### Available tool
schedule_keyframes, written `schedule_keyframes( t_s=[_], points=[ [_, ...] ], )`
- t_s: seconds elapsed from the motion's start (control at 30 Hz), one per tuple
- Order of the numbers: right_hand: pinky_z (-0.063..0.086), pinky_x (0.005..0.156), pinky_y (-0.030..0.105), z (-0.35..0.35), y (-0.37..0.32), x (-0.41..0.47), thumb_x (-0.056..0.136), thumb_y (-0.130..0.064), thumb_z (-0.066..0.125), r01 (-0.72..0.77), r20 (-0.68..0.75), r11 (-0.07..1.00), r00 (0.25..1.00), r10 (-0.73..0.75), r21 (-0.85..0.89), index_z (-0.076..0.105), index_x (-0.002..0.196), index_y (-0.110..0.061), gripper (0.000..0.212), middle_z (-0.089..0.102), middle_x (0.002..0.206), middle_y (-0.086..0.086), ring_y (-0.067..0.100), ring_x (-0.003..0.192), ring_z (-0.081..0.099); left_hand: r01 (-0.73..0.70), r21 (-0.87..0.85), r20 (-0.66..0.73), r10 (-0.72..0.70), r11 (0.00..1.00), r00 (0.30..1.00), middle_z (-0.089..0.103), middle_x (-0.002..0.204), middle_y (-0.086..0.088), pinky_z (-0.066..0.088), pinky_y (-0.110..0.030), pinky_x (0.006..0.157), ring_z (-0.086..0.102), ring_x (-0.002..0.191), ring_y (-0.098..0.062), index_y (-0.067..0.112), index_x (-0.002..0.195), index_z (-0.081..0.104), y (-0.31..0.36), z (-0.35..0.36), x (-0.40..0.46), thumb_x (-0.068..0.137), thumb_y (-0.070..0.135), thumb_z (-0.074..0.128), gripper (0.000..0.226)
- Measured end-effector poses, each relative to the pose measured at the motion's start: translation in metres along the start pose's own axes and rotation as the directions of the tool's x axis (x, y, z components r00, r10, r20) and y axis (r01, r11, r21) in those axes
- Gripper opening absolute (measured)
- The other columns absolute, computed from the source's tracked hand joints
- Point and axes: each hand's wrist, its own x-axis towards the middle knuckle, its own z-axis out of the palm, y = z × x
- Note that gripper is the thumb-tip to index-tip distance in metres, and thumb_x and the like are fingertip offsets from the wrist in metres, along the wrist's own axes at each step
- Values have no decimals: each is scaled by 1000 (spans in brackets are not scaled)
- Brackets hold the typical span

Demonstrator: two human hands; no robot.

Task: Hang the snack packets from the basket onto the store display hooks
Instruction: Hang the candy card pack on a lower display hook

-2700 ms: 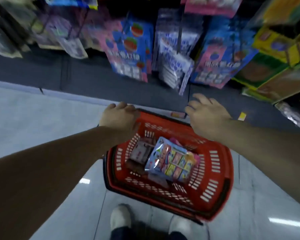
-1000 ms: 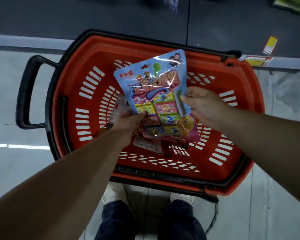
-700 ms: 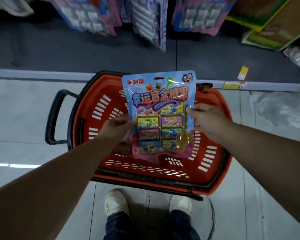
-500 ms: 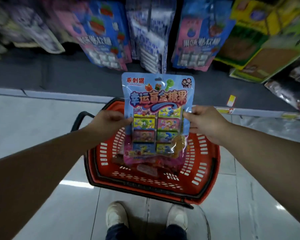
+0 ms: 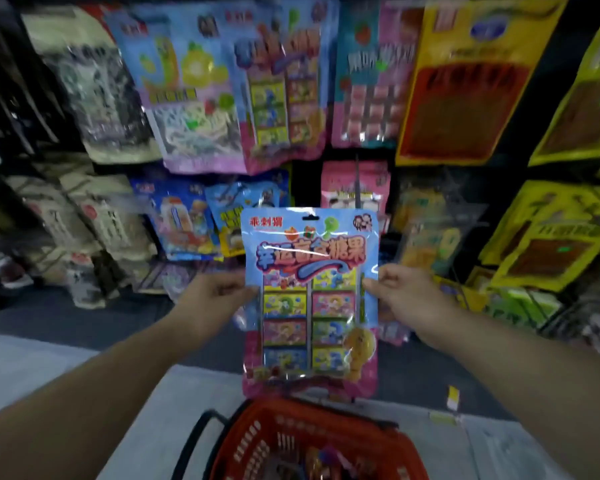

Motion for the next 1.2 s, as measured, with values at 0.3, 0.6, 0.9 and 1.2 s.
schedule_keyframes(
  t_s=[0.3, 0.6, 0.9, 1.2],
  points=[
    [46, 65, 48, 27, -124, 8, 92, -40, 56, 259, -123, 938, 949, -292, -229, 50, 85, 2, 43, 55, 84, 27, 39, 70, 52, -204, -46, -221, 189, 978, 957, 49, 61, -18, 45, -38, 57, 48, 53, -21, 32, 84, 65, 80, -85, 22, 92, 35, 58, 11],
    [27, 60, 35, 35, -197, 41, 98, -30, 49, 346, -307, 898, 853, -421, -271, 49, 92, 6, 36, 40, 79, 27, 31, 61, 38, -306, 3, -291, 293, 952, 911, 64, 106, -20, 50, -42, 78, 61, 78, -24, 14, 123, 63, 128, -121, 78, 94, 39, 54, 40],
    [26, 57, 32, 38, -208, 89, 98, -27, 48, 364, -374, 897, 818, -436, -250, 39, 73, -8, 33, 30, 58, 4, 17, 51, 25, -362, 1, -362, 338, 932, 869, 64, 88, -1, 46, -28, 66, 58, 72, -17, 20, 121, 64, 138, -118, 127, 95, 44, 51, 38],
    [23, 51, 28, 37, -216, 122, 98, -24, 50, 318, -440, 912, 802, -405, -260, 39, 67, -8, 36, 33, 56, 3, 17, 51, 28, -369, 71, -350, 370, 927, 861, 47, 62, -15, 33, -26, 53, 37, 51, -19, 16, 75, 58, 149, -119, 168, 97, 36, 50, 30]
  ],
)
